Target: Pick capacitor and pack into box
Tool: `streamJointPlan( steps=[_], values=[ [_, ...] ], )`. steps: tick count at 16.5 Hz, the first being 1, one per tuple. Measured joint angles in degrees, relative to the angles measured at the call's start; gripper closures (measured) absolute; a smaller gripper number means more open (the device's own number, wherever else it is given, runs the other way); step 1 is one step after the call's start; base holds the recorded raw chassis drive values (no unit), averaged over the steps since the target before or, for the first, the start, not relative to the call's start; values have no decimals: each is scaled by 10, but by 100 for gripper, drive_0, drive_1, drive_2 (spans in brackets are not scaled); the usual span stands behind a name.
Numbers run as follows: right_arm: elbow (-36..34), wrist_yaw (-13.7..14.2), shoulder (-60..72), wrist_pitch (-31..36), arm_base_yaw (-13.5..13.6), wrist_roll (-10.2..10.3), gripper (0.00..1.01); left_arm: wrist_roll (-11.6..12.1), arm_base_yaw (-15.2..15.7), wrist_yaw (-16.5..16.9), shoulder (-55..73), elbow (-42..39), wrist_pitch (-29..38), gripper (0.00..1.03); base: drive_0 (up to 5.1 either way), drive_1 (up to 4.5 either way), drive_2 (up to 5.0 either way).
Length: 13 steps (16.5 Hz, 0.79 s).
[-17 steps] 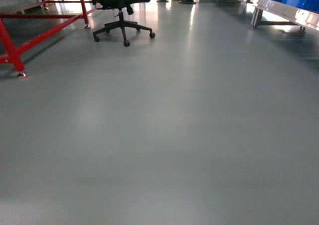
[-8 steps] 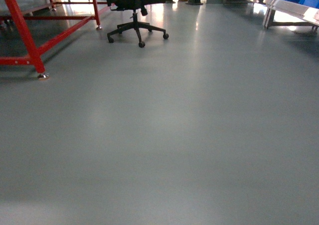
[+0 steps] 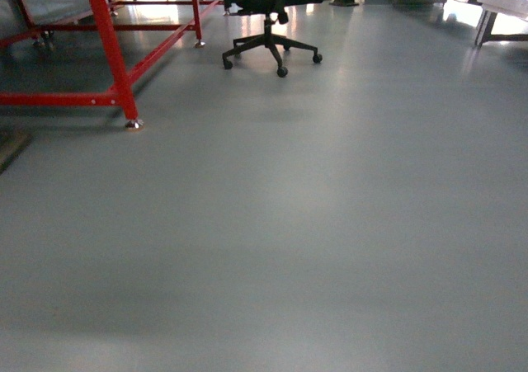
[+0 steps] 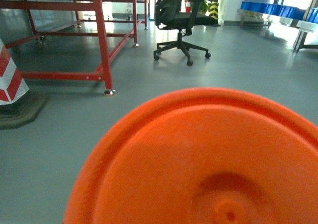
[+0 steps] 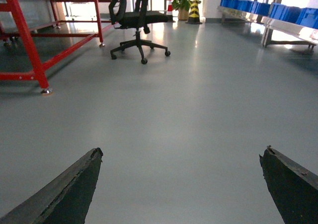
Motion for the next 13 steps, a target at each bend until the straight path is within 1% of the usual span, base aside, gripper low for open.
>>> streamJointPlan(
  steps=[13],
  values=[
    [0, 0, 0, -2, 0, 0, 3, 0, 0, 0, 0, 0, 0, 60, -502, 239, 239]
  ],
)
